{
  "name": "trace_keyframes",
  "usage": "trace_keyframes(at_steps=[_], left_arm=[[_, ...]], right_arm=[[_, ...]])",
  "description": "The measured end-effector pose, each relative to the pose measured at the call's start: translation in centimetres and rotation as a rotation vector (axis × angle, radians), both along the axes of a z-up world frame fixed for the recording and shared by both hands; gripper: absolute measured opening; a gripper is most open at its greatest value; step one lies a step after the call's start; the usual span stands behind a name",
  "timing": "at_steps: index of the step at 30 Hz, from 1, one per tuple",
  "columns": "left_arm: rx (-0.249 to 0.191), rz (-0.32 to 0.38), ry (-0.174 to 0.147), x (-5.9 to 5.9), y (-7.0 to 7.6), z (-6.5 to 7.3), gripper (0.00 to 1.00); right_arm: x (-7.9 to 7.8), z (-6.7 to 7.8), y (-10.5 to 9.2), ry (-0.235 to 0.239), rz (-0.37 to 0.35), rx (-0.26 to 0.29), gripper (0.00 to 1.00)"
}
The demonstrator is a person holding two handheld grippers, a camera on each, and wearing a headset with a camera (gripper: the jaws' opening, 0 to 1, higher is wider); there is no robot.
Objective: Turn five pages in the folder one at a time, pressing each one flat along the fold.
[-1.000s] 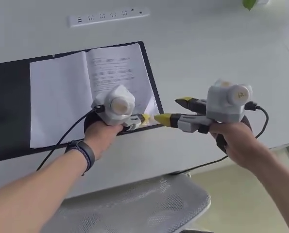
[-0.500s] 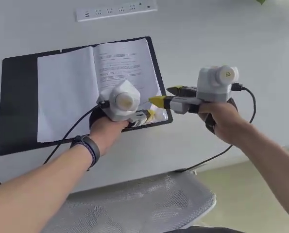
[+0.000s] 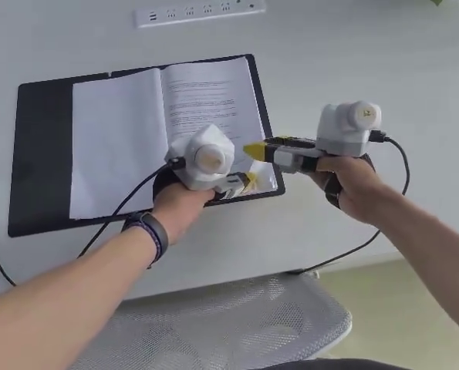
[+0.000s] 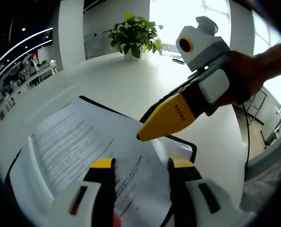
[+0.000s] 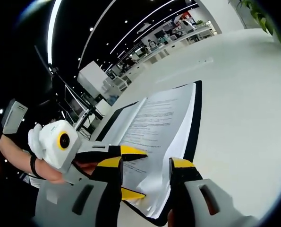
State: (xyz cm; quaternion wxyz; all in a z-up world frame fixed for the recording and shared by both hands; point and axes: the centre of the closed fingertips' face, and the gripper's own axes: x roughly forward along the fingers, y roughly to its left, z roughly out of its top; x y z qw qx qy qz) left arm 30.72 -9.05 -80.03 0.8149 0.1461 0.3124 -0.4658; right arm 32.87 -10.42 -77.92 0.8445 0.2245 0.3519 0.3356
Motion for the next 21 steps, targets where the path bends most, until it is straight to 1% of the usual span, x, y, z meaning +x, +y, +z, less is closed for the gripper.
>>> trace_keyframes(at_steps=[3, 6, 10, 12, 14, 17, 19, 21], left_arm=[[0.0, 0.0, 0.001, 0.0, 0.0, 0.0, 0.44], [0.0, 0.001, 0.001, 0.0, 0.1, 0.1, 0.44], [-0.001, 0.003, 0.003, 0.1, 0.1, 0.0, 0.44], [-0.002, 0.005, 0.004, 0.2, 0.1, 0.0, 0.44], [-0.002, 0.008, 0.006, 0.2, 0.1, 0.0, 0.44], [-0.001, 0.007, 0.009, 0.3, 0.2, -0.1, 0.44], [-0.002, 0.005, 0.012, 0.4, 0.2, -0.2, 0.44], [-0.003, 0.005, 0.014, 0.5, 0.2, -0.3, 0.44]], right_arm=[[0.3, -0.2, -0.1, 0.012, -0.022, 0.019, 0.31], [0.5, -0.2, 0.0, 0.019, -0.036, 0.04, 0.21], [0.2, -0.5, 0.3, 0.038, -0.037, 0.021, 0.16], [0.2, -0.7, 0.1, 0.04, -0.042, 0.011, 0.13], [0.4, -0.7, 0.1, 0.042, -0.051, 0.018, 0.09], [0.5, -0.9, -0.3, 0.048, -0.065, 0.008, 0.03], [0.6, -1.0, -0.4, 0.056, -0.07, 0.015, 0.03], [0.6, -1.1, -0.5, 0.061, -0.075, 0.005, 0.03]])
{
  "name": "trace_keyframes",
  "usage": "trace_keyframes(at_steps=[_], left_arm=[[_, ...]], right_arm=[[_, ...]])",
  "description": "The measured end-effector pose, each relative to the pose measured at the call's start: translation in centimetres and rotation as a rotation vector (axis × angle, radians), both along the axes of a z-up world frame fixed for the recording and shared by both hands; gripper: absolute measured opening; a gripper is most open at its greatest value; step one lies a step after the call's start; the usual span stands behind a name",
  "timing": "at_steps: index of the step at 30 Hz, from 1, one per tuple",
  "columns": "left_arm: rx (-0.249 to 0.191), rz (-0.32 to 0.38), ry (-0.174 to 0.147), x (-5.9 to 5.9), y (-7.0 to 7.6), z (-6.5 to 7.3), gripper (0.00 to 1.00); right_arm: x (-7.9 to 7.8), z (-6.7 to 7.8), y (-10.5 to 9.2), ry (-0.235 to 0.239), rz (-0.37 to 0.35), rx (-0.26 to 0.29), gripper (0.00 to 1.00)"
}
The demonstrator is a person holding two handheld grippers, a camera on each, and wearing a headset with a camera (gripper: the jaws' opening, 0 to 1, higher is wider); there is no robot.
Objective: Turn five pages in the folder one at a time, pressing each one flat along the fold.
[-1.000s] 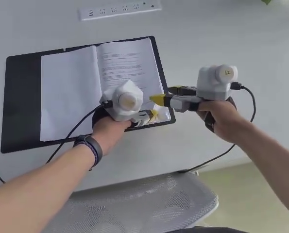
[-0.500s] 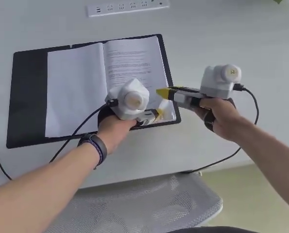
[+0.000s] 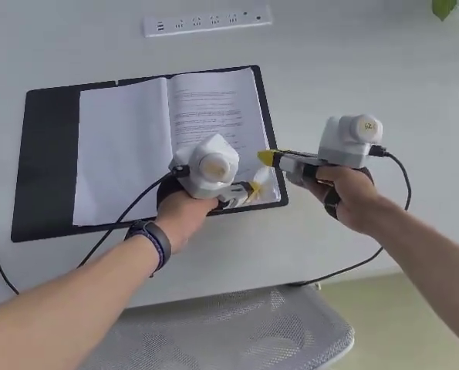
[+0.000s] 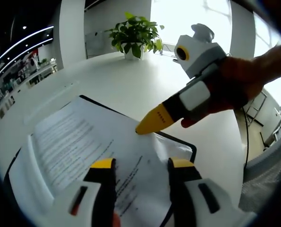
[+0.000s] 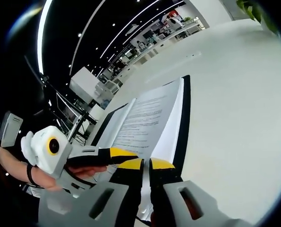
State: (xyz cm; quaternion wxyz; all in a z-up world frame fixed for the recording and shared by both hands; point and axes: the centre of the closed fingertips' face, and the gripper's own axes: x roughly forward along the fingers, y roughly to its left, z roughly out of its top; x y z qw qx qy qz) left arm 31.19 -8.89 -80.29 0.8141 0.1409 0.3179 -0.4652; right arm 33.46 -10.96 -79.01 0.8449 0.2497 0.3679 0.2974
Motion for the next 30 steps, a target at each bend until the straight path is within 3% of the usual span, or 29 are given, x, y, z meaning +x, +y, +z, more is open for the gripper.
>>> trace_keyframes(at_steps=[6, 12, 26, 30], left_arm=[[-0.013, 0.005, 0.044, -0.1, -0.1, 0.1, 0.51], [-0.013, 0.028, 0.054, -0.1, 1.3, 1.0, 0.56], [-0.068, 0.083, 0.01, 1.1, 4.9, 5.2, 0.65], [-0.068, 0.09, -0.008, 1.2, 6.6, 6.0, 0.66]], right_arm=[[0.0, -0.1, -0.1, 0.007, -0.009, 0.002, 0.02], [0.0, 0.3, -0.4, 0.006, -0.018, 0.007, 0.0], [-0.1, 2.4, -0.4, -0.024, -0.017, 0.014, 0.0], [-0.5, 3.5, 0.0, -0.036, -0.012, 0.011, 0.0]])
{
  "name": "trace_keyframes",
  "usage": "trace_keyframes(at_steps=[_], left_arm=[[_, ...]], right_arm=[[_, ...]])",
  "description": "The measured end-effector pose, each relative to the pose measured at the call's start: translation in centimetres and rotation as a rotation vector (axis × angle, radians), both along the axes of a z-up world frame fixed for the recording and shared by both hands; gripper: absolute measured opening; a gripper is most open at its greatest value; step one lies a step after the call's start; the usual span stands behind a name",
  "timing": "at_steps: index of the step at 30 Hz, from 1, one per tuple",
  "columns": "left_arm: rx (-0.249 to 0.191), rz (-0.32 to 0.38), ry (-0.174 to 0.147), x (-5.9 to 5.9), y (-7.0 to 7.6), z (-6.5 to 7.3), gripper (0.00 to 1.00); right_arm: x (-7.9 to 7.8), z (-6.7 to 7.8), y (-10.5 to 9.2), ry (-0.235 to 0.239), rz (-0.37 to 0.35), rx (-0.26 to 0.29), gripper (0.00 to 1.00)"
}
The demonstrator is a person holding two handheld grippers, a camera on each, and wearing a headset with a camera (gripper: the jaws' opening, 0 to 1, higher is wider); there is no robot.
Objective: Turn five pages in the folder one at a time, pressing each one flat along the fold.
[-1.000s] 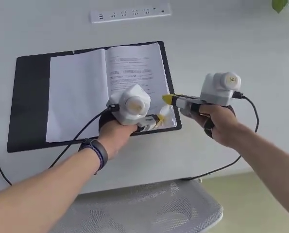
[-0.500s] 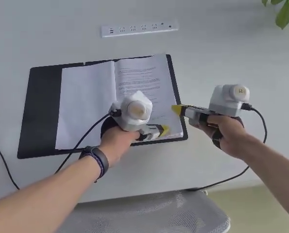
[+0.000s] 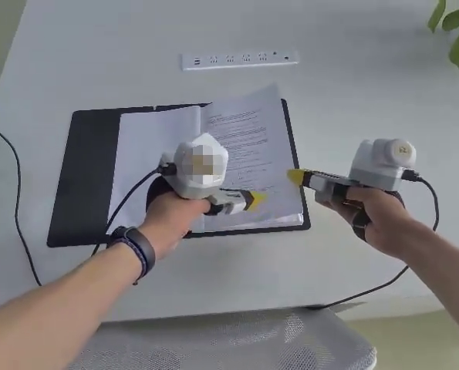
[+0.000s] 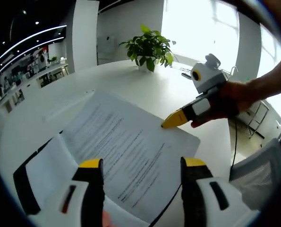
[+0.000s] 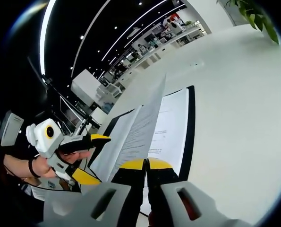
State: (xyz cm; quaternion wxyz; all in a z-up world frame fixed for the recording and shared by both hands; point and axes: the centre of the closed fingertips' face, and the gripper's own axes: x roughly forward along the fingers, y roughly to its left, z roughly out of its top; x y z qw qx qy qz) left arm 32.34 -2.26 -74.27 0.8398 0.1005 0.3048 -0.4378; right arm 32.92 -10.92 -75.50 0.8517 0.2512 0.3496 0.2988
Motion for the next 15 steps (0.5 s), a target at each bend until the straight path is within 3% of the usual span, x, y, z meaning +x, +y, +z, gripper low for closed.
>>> trace_keyframes(at_steps=[9, 15], left_arm=[[0.002, 0.05, -0.002, -0.5, 4.5, 0.5, 0.67], [-0.007, 0.099, -0.004, -1.1, 7.2, 1.3, 0.68]], right_arm=[[-0.5, 2.4, 1.4, -0.035, 0.025, -0.013, 0.0], [-0.6, 4.7, 2.5, -0.065, 0.024, 0.043, 0.0]])
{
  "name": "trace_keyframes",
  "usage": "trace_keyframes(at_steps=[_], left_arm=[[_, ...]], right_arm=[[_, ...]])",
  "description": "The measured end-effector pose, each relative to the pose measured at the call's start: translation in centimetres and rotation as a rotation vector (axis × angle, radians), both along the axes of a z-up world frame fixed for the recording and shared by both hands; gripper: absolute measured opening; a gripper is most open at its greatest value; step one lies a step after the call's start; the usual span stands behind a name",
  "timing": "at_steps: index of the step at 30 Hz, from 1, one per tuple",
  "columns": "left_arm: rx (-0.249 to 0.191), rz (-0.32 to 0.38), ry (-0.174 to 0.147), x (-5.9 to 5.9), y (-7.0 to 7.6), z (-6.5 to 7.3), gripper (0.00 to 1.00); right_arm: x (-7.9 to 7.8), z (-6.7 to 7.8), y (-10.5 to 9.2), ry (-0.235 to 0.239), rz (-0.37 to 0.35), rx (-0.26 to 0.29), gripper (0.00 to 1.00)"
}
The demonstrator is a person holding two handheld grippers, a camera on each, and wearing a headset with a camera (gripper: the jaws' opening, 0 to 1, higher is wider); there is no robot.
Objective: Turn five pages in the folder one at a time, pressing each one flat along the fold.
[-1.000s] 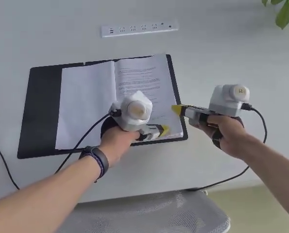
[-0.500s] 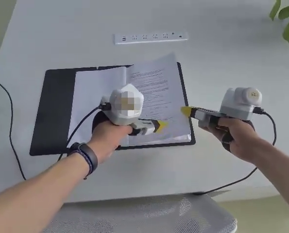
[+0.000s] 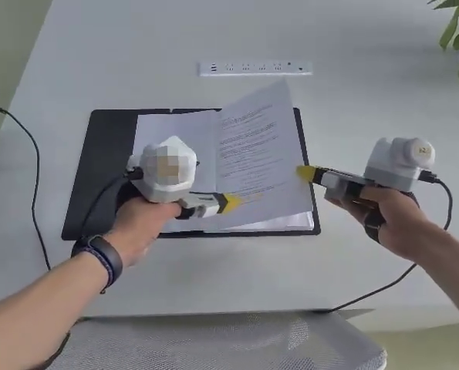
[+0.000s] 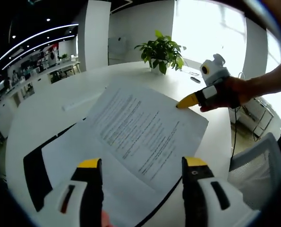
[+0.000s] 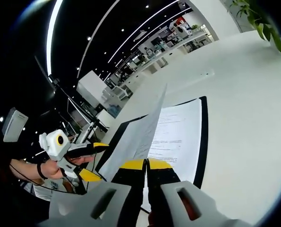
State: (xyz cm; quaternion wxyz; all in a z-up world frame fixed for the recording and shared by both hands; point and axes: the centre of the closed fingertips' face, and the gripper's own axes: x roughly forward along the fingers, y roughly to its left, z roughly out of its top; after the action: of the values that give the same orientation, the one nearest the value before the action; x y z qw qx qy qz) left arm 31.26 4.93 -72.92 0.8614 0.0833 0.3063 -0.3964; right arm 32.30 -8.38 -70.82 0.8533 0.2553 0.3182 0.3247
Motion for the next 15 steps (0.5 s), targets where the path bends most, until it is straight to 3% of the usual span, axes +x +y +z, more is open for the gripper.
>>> trace_keyframes(at_steps=[15], left_arm=[[-0.009, 0.084, -0.017, -0.6, 6.1, 1.6, 0.68]], right_arm=[[0.8, 4.7, 4.7, -0.095, 0.073, 0.053, 0.0]])
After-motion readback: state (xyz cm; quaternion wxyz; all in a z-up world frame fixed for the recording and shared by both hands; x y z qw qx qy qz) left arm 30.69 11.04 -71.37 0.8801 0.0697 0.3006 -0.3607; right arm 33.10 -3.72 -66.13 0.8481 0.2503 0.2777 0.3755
